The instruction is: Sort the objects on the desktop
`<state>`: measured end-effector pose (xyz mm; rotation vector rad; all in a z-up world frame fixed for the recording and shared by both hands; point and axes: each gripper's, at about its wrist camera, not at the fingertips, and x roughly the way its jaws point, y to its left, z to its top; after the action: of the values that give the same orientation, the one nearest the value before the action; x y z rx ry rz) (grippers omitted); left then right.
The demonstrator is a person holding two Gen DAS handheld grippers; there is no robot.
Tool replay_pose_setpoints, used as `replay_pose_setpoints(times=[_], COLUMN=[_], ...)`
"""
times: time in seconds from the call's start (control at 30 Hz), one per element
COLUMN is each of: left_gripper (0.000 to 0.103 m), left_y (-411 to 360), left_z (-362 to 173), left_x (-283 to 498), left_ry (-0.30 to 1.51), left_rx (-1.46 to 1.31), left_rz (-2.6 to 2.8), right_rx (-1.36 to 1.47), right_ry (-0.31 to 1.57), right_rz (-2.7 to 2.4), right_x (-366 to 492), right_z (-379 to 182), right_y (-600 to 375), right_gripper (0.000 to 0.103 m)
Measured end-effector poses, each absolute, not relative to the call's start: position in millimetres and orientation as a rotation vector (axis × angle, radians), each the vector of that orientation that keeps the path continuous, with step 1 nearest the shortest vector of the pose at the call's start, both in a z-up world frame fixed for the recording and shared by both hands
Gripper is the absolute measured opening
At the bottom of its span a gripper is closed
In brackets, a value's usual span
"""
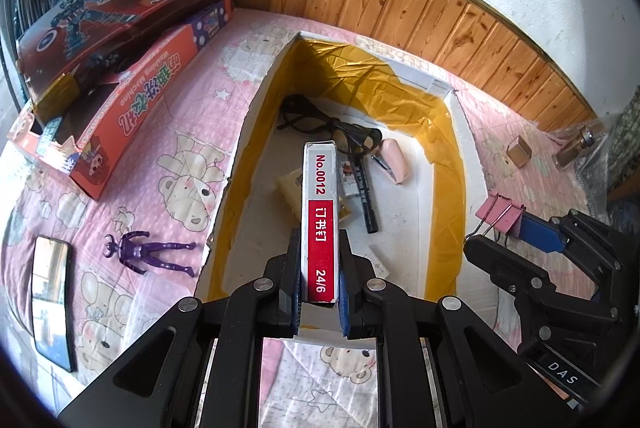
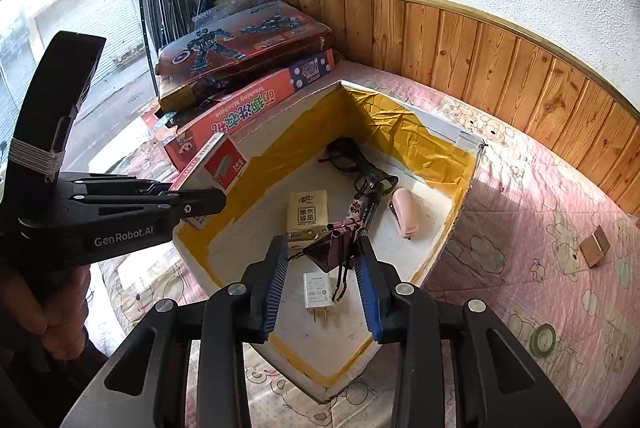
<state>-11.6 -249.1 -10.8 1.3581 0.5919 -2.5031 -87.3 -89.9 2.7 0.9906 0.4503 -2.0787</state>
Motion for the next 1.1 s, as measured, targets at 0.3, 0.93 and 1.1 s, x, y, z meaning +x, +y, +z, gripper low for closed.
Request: replay_pose_setpoints(times=[0.3, 0.93, 1.1], left_gripper=[0.014, 0.014, 0.014], left_y=[-242, -240, -238], left_z=[-26, -53, -61], left_x=[-26, -48, -51], left_ry=[0.469, 0.272, 0.250], left_rx=[1.461, 1.598, 1.658], left_rz=[-2.478, -2.390, -2.358], right_rx=[1.099, 1.312, 1.351], right_ry=[0.596, 0.852, 0.917], right_rz=[-2.031, -1.908, -1.873], right_x=[-112, -155, -161], right_z=[-22, -57, -63], right_y=[-113, -135, -141], right_gripper=[0.036, 0.036, 0.036])
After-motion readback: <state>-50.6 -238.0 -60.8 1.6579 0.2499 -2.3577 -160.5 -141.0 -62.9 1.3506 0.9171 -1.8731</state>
